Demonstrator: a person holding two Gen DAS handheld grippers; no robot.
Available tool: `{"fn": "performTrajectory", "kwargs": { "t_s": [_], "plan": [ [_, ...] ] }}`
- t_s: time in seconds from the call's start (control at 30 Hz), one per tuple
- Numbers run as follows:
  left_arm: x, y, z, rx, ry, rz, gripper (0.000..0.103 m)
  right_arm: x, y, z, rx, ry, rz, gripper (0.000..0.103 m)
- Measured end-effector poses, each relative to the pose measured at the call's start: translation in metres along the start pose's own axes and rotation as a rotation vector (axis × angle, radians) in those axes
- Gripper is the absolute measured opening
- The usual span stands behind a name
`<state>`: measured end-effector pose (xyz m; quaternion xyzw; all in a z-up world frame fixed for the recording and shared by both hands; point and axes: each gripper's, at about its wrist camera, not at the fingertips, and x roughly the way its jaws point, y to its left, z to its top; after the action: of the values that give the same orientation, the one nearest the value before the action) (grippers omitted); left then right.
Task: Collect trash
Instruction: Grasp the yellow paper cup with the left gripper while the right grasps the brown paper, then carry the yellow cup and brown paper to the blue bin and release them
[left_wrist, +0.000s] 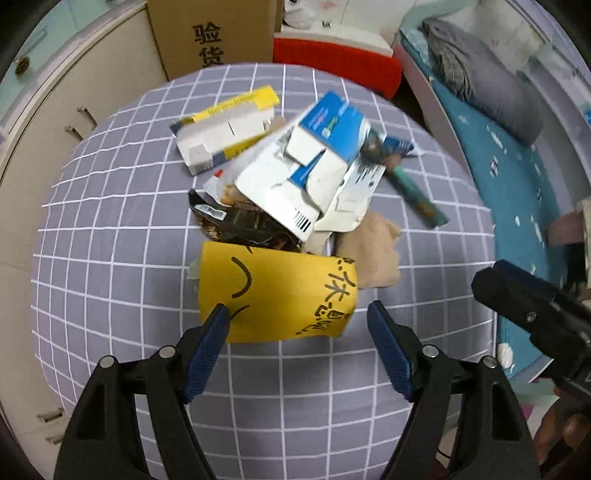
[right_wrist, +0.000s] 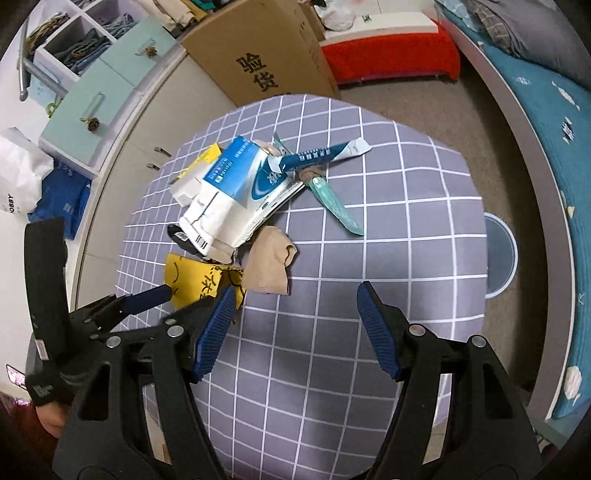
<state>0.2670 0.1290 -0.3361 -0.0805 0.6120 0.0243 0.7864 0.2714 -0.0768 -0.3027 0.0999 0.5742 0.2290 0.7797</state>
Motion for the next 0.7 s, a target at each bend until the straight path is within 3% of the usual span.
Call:
{"fn": "performTrajectory", "kwargs": {
  "t_s": [0.23, 0.37, 0.47, 0.57, 0.7],
  "plan": [
    [0.011, 0.002, 0.007, 0.034, -0.008, 0.019, 0.075, 0.027, 0.008, 0.007, -0.019, 0.051, 0.017, 0.067],
    [0.004, 0.018, 0.006, -0.007, -0.027, -0.025, 0.059, 0.046, 0.016, 0.011, -0.043, 0.081, 0.029, 0.067],
    [-0.004, 0.024, 0.004, -0.012, -0.039, -0.041, 0.045, 0.06, 0.022, 0.015, -0.054, 0.095, 0.031, 0.06],
    [-0.015, 0.026, 0.001, -0.016, -0.06, -0.052, 0.033, 0.071, 0.027, 0.017, -0.066, 0.126, 0.033, 0.045],
    [-0.027, 0.028, -0.001, -0.036, -0.088, -0.048, 0.019, 0.08, 0.026, 0.015, -0.051, 0.17, 0.073, 0.012]
  ]
}}
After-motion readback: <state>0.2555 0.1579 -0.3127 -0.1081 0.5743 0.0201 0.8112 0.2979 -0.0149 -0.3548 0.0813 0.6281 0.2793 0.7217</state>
